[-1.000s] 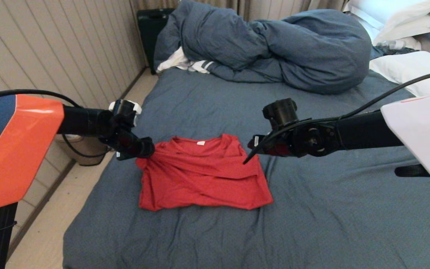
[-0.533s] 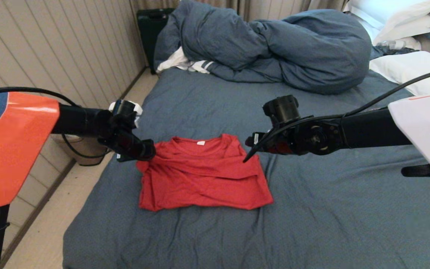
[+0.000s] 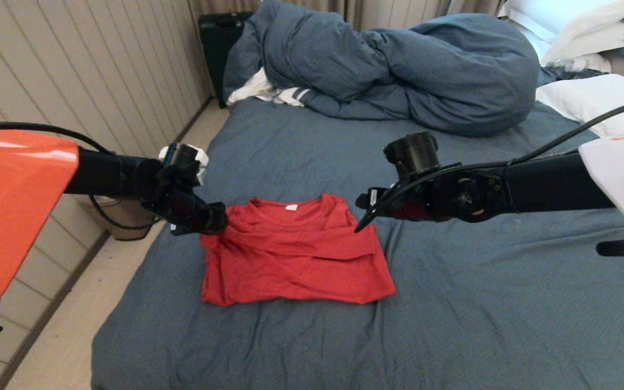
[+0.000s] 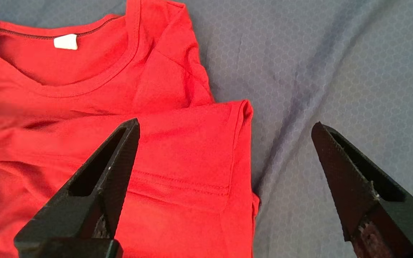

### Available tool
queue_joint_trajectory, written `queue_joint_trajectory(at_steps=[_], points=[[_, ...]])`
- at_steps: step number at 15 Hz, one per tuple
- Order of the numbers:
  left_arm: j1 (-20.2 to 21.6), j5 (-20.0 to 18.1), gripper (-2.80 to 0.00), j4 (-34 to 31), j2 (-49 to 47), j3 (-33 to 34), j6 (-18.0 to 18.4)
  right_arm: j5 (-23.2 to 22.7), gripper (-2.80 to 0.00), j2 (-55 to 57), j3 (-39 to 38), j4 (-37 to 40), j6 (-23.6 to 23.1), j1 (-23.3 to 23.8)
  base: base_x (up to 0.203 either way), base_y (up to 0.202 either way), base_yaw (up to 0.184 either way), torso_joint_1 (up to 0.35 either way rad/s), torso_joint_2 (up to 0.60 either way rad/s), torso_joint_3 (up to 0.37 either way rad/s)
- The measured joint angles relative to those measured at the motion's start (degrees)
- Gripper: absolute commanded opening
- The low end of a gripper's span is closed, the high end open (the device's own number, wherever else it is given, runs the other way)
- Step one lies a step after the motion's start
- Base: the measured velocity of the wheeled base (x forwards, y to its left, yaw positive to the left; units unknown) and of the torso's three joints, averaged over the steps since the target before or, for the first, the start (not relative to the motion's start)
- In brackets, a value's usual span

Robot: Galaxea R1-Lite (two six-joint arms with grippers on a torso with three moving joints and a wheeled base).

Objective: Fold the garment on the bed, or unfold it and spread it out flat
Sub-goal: Fold the red T-shirt

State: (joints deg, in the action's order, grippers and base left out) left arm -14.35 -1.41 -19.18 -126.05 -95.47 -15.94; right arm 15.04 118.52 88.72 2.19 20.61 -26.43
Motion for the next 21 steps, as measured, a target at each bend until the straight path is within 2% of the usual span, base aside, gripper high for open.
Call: queue_joint_trajectory(at_steps=[5, 9, 10, 11, 13, 15, 16, 18, 19, 21], points=[[-0.59, -0.24, 0.00, 0.84, 1.60, 0.57, -0.86, -0.01, 0.00, -0.52, -0.68, -0.02, 0.02, -0.01, 0.000, 0.000, 0.000, 0.000, 0.00, 0.000], [2.91, -0.26, 0.00, 1.46, 6.52, 1.22, -1.86, -0.19, 0.00, -0.72, -1.05, 0.04, 0.10, -0.11, 0.000, 0.000, 0.000, 0.000, 0.00, 0.000], [3.32, -0.25, 0.00, 1.46, 7.89, 2.18, -1.86, -0.20, -2.80, -0.82, -1.20, 0.11, 0.12, -0.11, 0.000, 0.000, 0.000, 0.000, 0.00, 0.000], [3.46, -0.35, -2.80, 1.41, 9.48, 4.01, -1.86, -0.20, -2.80, -1.05, -1.52, 0.10, 0.17, -0.11, 0.000, 0.000, 0.000, 0.000, 0.00, 0.000], [3.03, -1.73, -2.80, 1.41, 12.96, 9.57, -1.69, -1.58, -2.80, -2.09, -2.20, 0.47, -0.02, -0.11, 0.000, 0.000, 0.000, 0.000, 0.00, 0.000], [-0.53, -2.50, -2.80, 2.62, 16.09, 16.58, -1.64, -3.75, -2.80, -2.61, -2.48, 2.04, -0.04, -0.70, 0.000, 0.000, 0.000, 0.000, 0.00, 0.000], [-3.21, -1.38, -2.80, 5.08, 17.06, 20.65, -1.51, -3.96, -2.80, -2.62, -2.12, 3.91, 0.11, -1.05, 0.000, 0.000, 0.000, 0.000, 0.00, 0.000], [-8.67, 2.78, -2.80, 14.18, 17.26, 26.89, -1.38, -3.93, -2.80, -2.51, -1.77, 5.03, 0.41, -2.17, 0.000, 0.000, 0.000, 0.000, 0.00, 0.000], [-10.82, 4.31, -2.80, 17.85, 16.61, 28.04, -1.45, -3.94, -2.80, -2.28, -1.82, 5.56, 0.39, -3.15, 0.000, 0.000, 0.000, 0.000, 0.00, 0.000], [-13.10, 4.93, -2.80, 19.21, 14.52, 27.54, -1.59, -3.89, -2.80, -1.01, -1.25, 7.69, 0.35, -4.04, 0.000, 0.000, 0.000, 0.000, 0.00, 0.000]])
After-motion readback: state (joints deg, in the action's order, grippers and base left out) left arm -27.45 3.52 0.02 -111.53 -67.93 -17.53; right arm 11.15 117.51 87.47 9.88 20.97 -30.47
